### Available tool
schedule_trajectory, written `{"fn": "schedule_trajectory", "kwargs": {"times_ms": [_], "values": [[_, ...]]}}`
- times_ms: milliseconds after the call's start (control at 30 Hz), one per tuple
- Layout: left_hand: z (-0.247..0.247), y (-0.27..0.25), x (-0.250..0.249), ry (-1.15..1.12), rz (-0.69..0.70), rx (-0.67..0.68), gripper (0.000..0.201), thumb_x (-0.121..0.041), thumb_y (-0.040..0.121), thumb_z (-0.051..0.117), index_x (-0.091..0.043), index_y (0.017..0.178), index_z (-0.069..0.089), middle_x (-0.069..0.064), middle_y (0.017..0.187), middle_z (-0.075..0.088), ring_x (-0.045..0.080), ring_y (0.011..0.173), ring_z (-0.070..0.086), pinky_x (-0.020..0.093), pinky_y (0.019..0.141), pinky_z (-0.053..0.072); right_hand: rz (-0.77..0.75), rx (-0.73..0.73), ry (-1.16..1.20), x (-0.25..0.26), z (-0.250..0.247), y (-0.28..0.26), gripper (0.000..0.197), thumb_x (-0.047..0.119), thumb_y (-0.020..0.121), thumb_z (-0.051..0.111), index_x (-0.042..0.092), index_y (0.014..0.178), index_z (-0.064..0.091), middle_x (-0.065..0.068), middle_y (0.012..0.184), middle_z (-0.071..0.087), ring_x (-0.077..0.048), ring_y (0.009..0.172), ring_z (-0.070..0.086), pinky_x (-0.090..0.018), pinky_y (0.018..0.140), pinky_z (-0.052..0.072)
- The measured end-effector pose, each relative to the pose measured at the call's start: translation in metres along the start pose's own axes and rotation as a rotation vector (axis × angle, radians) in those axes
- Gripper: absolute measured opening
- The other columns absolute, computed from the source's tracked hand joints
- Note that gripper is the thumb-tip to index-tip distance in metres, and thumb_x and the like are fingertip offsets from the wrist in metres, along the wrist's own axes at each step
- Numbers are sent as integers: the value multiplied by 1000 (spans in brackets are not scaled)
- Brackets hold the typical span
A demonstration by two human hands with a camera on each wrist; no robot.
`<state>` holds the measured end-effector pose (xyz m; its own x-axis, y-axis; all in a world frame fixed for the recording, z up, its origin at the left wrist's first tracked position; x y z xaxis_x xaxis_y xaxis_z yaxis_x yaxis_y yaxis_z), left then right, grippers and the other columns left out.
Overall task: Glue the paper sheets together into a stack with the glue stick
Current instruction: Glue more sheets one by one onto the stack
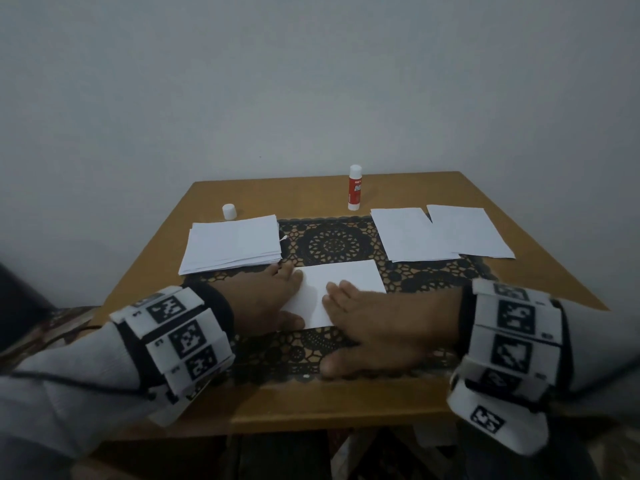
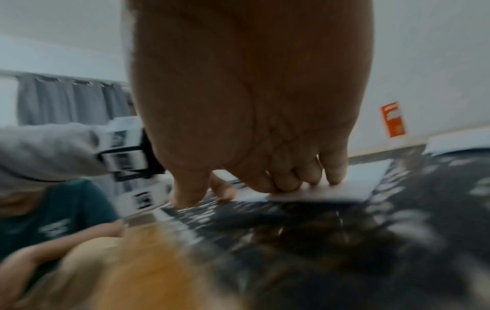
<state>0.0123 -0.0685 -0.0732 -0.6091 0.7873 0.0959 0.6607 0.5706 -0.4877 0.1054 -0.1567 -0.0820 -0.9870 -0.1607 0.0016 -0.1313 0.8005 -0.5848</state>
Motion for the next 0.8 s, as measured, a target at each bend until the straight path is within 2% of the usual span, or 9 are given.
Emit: {"fn": "schedule_trajectory", "kwargs": {"times_ms": [133,300,433,600,733,800], "values": [[0,-1,0,-4,6,-5,81,-51,97,39,-16,152,-7,4,160,-13,18,148,-4,33,118,9,107,-57,55,-23,-13,10,100,71,90,26,3,152,-14,-14,159,-20,-27,148,-14,-43,122,7],[-2,-1,0,9,8,-14,80,-51,96,40,-16,153,-5,4,160,-10,18,148,1,33,118,11,6,-40,16,-7,-11,9,97,70,91,30,7,153,-11,-9,160,-19,-22,149,-12,-40,121,5],[-1,-1,0,10,6,-11,80,-52,96,39,-17,153,-6,4,160,-11,18,148,0,33,118,11,100,-82,58,-28,-27,16,96,67,93,27,1,152,-8,-15,161,-12,-26,150,-7,-39,120,9],[-2,0,1,8,-1,-14,80,-52,96,40,-17,153,-5,3,160,-10,18,148,2,32,117,11,11,-44,7,-10,-13,12,97,69,91,31,8,154,-10,-9,161,-16,-22,149,-10,-38,120,7],[-2,-2,-2,14,3,-18,80,-52,96,39,-17,153,-5,3,160,-10,18,148,3,32,117,12,110,-94,44,-27,-26,18,97,69,92,28,2,153,-8,-14,161,-12,-27,150,-5,-41,121,11],[-2,-4,-2,9,4,-20,80,-51,96,39,-16,153,-5,3,160,-11,18,148,2,33,117,12,52,-78,14,-14,-19,17,98,69,91,32,4,153,-7,-13,161,-13,-26,150,-6,-41,121,10]]}}
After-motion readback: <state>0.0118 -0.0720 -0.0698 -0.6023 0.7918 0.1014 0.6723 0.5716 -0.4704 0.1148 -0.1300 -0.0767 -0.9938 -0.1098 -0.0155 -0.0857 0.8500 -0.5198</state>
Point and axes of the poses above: each hand's wrist, its own y-axis towards the middle knuckle, its own z-axis out of the palm, x = y × z, the point moved 7 cm from there along y, towards the middle knuckle
